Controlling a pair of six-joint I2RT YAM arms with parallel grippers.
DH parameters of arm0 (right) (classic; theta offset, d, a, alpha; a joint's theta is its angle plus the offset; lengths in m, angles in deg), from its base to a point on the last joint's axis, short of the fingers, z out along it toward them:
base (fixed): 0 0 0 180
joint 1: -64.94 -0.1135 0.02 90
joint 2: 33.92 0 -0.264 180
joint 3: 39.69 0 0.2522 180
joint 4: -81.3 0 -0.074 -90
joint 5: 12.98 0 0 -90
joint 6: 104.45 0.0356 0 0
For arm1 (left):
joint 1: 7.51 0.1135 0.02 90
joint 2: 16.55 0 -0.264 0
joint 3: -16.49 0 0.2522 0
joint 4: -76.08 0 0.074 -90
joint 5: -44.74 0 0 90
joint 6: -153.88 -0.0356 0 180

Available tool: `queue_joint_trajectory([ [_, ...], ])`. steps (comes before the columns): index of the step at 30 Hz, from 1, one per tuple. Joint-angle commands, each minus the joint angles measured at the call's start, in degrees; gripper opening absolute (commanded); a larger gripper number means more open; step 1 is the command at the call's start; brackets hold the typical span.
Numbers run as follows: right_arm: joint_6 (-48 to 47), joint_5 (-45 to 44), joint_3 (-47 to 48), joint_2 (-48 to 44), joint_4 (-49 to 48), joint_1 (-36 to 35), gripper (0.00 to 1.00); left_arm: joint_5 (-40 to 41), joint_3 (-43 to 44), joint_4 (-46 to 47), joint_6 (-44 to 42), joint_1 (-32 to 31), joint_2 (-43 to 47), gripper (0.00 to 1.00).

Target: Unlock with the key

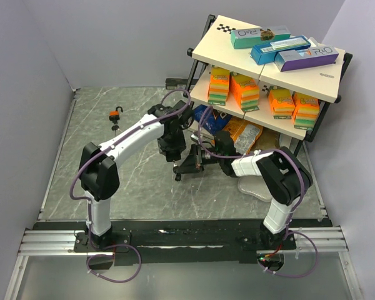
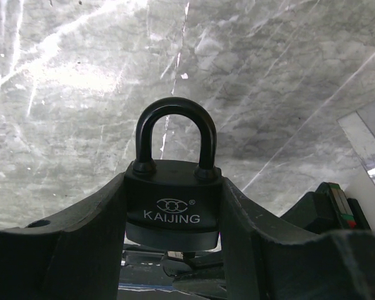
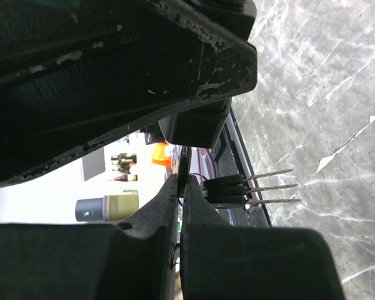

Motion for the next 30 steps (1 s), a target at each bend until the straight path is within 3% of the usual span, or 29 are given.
queue_joint_trajectory([
  [1,-0.23,-0.92,2.85,-0.27,-6.28,1.15,0.0,-6.01,-1.22,0.56,0.16,-1.45,4.17,0.01],
  [7,0.2,0.22,3.99,1.31,-4.34,1.24,0.0,-3.9,-0.52,-0.58,-0.28,-3.04,4.08,0.01],
  [11,4.07,1.45,3.73,2.46,-10.74,1.32,0.0,-3.55,-0.78,-0.23,-1.16,-4.09,4.17,0.01],
  [17,4.16,1.02,3.21,2.46,-10.49,1.76,0.0,-0.66,1.41,-2.25,-2.3,-5.5,3.65,0.01],
  [23,7.59,-0.47,2.68,3.51,-16.12,2.73,0.0,-0.3,1.85,-3.31,-2.31,-7.17,3.64,0.01],
  [30,1.26,-5.48,2.76,1.4,-11.28,3.25,0.0,-2.49,1.15,-3.75,-0.63,-7.43,3.91,0.01],
])
